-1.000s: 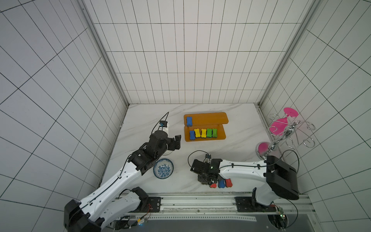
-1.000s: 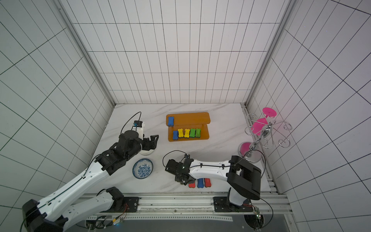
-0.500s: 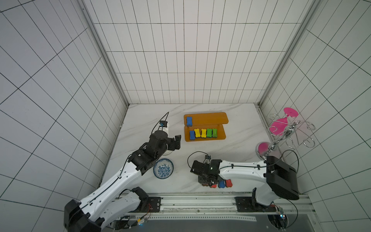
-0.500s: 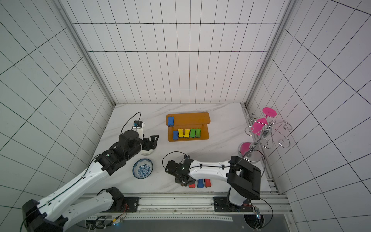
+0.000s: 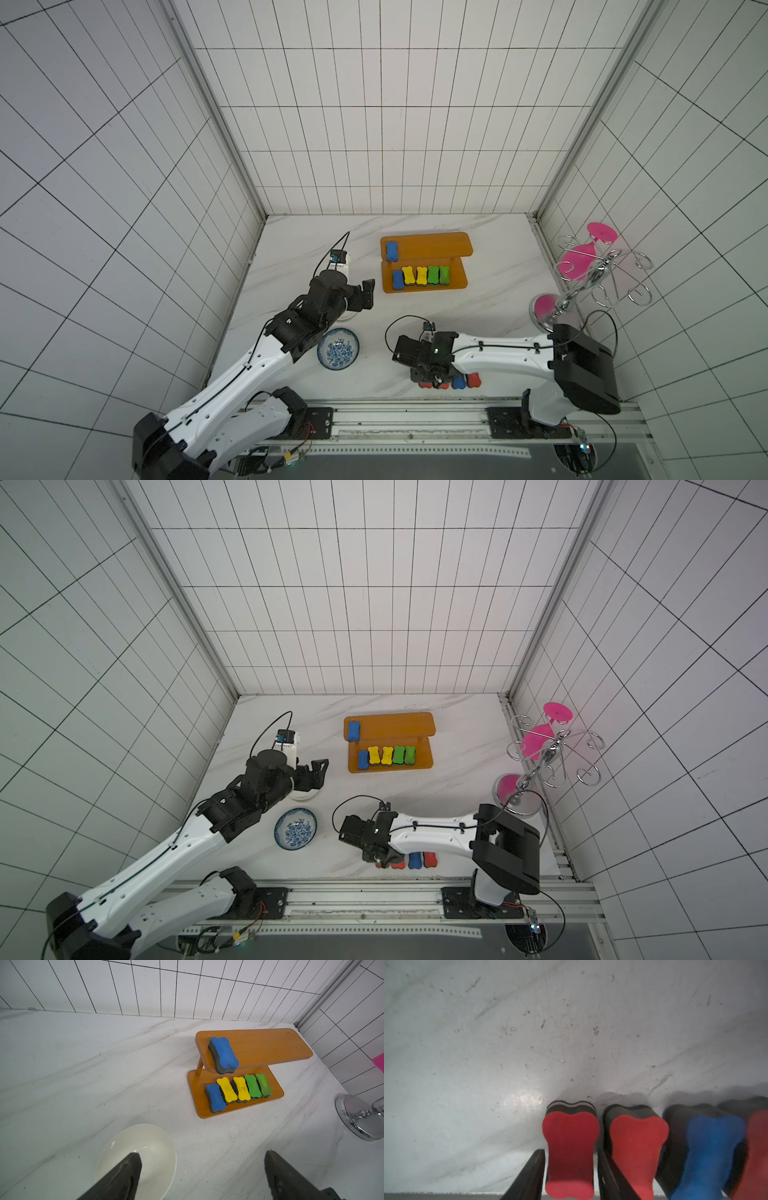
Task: Remove the whiteboard erasers from the shelf
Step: Place the whiteboard eraser at the center of the board, then pick up the whiteboard eraser from the shelf.
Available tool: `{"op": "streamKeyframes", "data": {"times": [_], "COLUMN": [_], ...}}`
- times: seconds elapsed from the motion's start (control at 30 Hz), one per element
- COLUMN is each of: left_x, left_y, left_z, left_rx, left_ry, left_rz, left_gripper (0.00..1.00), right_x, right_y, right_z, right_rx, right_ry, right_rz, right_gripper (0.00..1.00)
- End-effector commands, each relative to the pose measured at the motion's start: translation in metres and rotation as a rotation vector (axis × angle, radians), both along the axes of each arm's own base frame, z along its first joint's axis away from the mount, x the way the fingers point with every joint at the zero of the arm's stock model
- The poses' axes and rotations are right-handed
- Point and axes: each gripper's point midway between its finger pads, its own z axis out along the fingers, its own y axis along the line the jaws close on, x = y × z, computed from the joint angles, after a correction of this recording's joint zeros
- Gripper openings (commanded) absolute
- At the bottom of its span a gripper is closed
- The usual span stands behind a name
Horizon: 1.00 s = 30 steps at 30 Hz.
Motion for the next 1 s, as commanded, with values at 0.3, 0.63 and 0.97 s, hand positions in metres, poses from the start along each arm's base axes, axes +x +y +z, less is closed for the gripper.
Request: {"op": "streamKeyframes", "data": {"times": [0.3,0.63,0.97], "left_x": [0.038,0.119,0.159], "left_y": [-0.033,-0.083,-0.088], "left_z": [0.012,0.01,-0.026], "left_rx": [-0.047,-0.004,0.105], "left_ry": [0.057,0.156,0.265], "left_rz": [0.037,0.147,0.176], "left_gripper": [0.84,0.8,0.77], "right_x": [0.081,0.156,0.18], "right_y": [-0.027,-0.053,-0.065], "right_z": [0.102,0.126,0.116], "right_rx": [0.075,0.145,0.217], "right_ry": [-0.427,-0.587,-0.523], "right_rz": [0.127,0.139,0.123], "right_gripper": [0.44,0.43,0.43]}}
